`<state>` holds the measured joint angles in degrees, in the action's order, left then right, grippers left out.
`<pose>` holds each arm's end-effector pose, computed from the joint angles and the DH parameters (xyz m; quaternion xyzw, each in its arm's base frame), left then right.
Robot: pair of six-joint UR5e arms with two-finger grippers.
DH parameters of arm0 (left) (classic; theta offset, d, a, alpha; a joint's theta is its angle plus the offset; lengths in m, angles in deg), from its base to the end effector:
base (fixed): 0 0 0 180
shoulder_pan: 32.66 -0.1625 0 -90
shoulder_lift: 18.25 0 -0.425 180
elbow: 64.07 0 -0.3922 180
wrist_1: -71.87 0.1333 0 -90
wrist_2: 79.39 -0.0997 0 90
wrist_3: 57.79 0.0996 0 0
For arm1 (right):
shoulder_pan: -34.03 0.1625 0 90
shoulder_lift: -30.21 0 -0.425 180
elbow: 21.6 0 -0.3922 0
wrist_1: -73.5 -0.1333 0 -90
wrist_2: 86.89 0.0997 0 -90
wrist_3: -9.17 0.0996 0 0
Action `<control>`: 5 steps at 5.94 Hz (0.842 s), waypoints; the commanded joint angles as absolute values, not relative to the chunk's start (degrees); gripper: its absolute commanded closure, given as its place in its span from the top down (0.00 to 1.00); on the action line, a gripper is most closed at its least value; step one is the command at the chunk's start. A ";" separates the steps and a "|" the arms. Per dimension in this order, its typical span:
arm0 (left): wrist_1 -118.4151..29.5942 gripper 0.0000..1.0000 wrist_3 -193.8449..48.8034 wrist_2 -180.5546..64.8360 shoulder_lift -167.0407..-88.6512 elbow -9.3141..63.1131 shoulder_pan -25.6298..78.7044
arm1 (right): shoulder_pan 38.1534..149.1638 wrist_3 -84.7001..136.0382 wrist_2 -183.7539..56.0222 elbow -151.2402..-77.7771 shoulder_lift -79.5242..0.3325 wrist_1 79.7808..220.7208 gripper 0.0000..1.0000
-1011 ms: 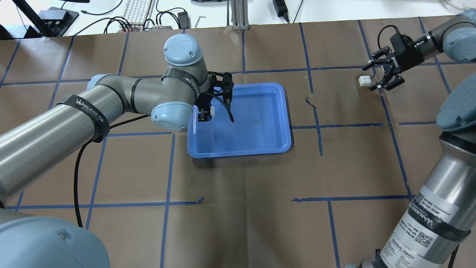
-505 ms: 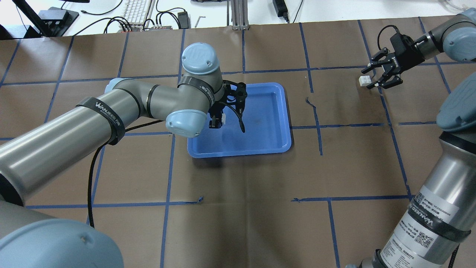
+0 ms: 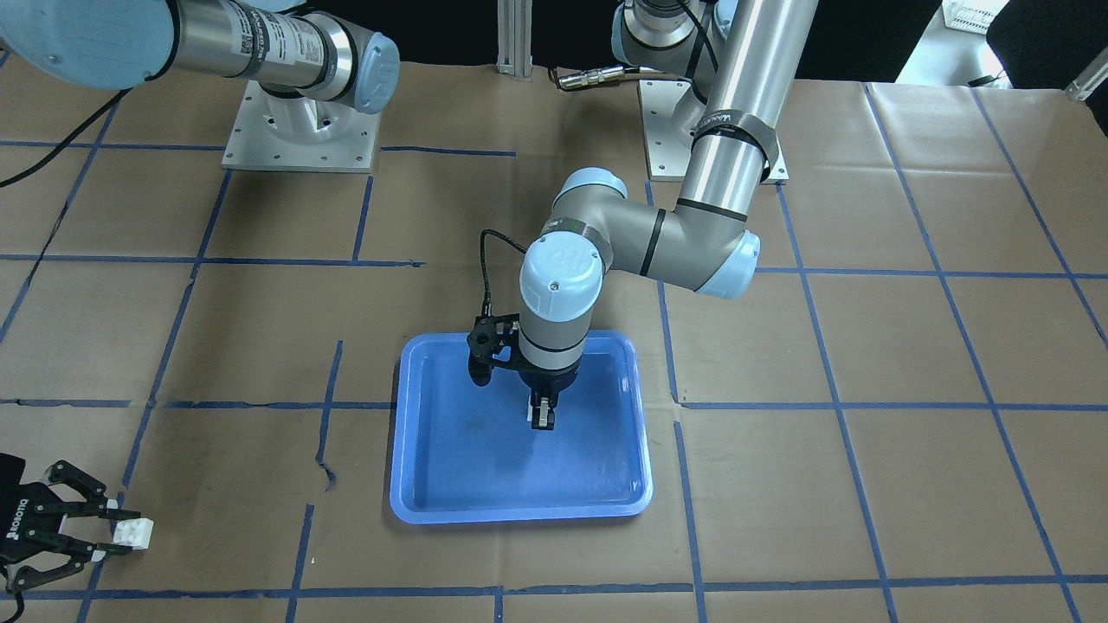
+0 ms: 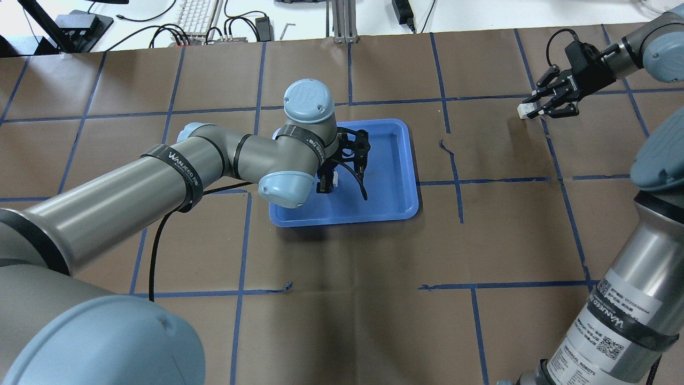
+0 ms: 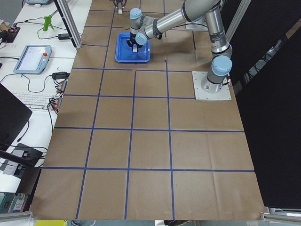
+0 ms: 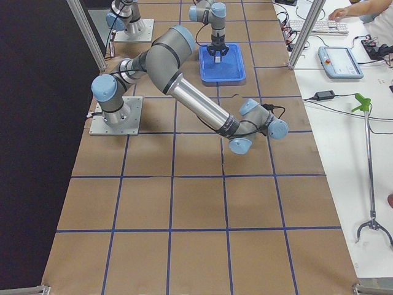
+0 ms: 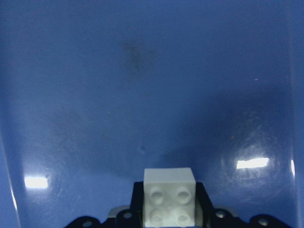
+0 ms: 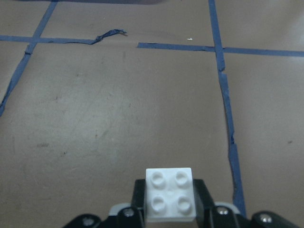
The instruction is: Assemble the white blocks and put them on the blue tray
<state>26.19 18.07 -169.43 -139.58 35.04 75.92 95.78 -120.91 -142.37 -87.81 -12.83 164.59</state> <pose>-0.3257 -0.5506 0.1785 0.7335 0.6788 -0.0295 0.0165 -0.1797 -0.7353 0.1847 -0.6917 0.6350 -0.2516 0.2344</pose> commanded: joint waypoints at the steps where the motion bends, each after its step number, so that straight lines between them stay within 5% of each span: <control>1: 26.17 0.12 14.57 -169.22 -139.72 34.98 76.93 | 96.25 -120.82 -142.35 -88.57 -19.15 160.11 0.33; 2: 26.25 0.15 14.28 -169.22 -139.80 35.07 76.94 | 96.69 -121.43 -141.91 -89.53 -21.88 156.16 0.33; 3: 25.56 0.59 12.97 -169.22 -139.80 35.07 76.94 | 98.09 -121.44 -141.65 -93.20 -24.00 156.12 0.33; 4: 25.38 0.91 12.18 -169.30 -139.72 35.07 76.94 | 99.49 -120.83 -141.21 -97.93 -27.41 156.73 0.33; 5: 25.20 0.97 12.61 -169.22 -138.50 34.98 76.59 | 101.42 -120.74 -141.20 -102.85 -29.97 158.65 0.34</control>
